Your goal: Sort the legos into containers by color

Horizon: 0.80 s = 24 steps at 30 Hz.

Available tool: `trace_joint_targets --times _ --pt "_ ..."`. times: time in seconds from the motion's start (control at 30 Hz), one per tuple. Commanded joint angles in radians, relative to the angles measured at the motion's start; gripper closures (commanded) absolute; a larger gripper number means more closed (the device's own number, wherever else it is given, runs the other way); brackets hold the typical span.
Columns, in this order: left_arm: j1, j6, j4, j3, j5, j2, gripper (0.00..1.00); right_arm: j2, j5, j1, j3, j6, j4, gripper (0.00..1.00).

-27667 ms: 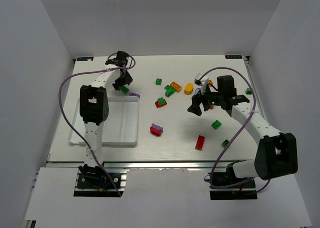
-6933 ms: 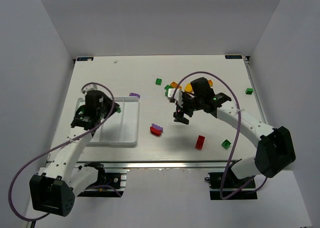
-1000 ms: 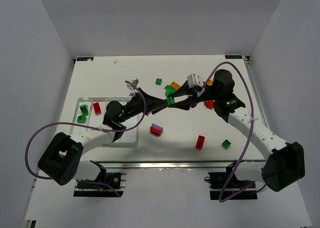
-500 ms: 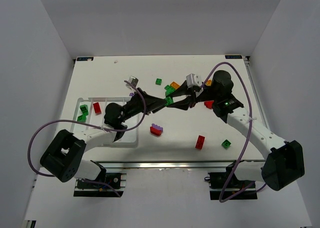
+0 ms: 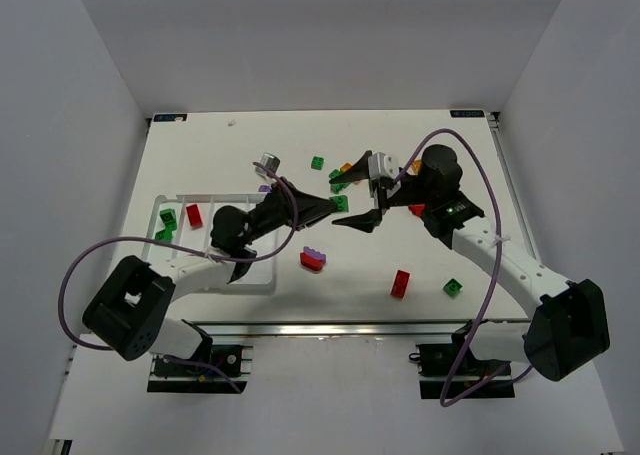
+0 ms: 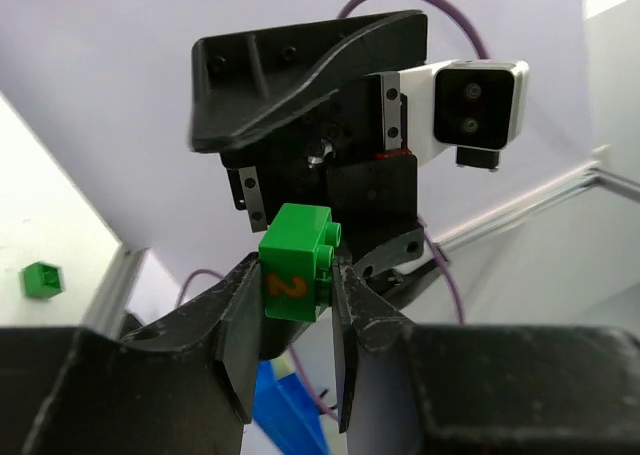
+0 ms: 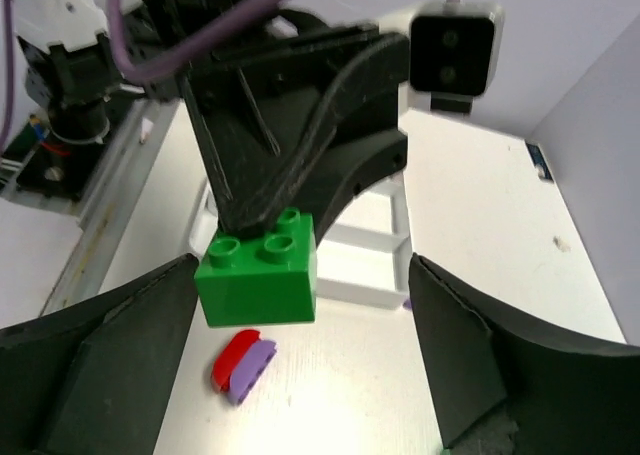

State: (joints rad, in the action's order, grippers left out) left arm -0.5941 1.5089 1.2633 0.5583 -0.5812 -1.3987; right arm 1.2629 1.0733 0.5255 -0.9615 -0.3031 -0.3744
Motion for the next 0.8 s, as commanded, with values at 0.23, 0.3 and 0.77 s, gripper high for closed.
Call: trace_joint_targets --times 0.23,0.3,0.77 --pt "0.207 -0.29 -0.679 -0.003 0.007 0.26 1.0 -0.076 -0.202 -0.027 0.012 -0.156 0.156 0.11" --pt "0.267 -0.475 -1.089 0.058 0.064 0.342 1.0 -0.08 -0.202 -0.042 0.0 -0.188 0.233 0.11" --pt "0.695 -0.886 -2.055 0.265 0.788 0.346 1.0 -0.03 -0.371 -0.087 -0.006 -0.18 0.471 1.0"
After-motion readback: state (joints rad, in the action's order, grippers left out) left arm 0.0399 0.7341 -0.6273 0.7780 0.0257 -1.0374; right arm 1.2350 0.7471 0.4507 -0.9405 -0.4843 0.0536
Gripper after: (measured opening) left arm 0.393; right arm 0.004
